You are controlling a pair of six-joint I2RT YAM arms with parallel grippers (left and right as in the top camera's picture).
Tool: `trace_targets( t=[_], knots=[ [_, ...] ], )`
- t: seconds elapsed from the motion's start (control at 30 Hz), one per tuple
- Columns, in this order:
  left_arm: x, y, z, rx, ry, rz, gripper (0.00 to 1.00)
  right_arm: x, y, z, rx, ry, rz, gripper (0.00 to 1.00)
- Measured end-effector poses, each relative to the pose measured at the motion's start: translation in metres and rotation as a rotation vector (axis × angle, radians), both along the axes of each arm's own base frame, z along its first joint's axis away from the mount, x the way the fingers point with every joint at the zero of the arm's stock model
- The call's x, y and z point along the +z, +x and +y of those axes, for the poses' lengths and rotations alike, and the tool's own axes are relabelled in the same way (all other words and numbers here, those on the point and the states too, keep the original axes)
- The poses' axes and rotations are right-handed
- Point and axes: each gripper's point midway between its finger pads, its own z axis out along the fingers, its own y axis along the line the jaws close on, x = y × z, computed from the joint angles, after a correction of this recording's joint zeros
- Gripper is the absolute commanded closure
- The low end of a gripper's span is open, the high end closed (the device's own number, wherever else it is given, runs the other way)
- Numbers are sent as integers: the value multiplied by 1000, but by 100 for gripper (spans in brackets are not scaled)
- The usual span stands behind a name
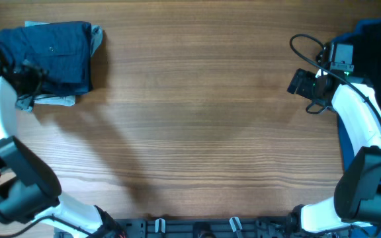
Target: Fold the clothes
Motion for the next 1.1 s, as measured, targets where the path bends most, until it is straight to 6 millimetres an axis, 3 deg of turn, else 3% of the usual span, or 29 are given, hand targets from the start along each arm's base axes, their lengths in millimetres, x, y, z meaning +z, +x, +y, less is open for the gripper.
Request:
trace_targets(
  t=[0.07,0.17,0.2,0.3,0.4,0.63,0.87,0.97,1.1],
  knots=[
    [18,-3,7,12,-36,-69,13,0,0,0,0,0,0,0],
    [62,-9,18,-21,-17,-205,13,0,0,0,0,0,0,0],
    [81,-10,25,-51,16,-266,17,0,0,0,0,0,0,0],
    [106,-6,46,-84,103,-363,19,0,0,0,0,0,0,0],
    [115,5,71,-90,179,-437,16,0,0,0,-1,0,0,0],
    [69,47,111,-101,230,-490,20,0,0,0,0,0,0,0],
    [19,55,118,-99,180,-442,24,0,0,0,0,0,0,0],
    [-11,55,117,-96,139,-397,35,0,0,0,0,0,0,0],
    [-28,54,116,-101,121,-372,69,0,0,0,-1,0,0,0]
  ],
)
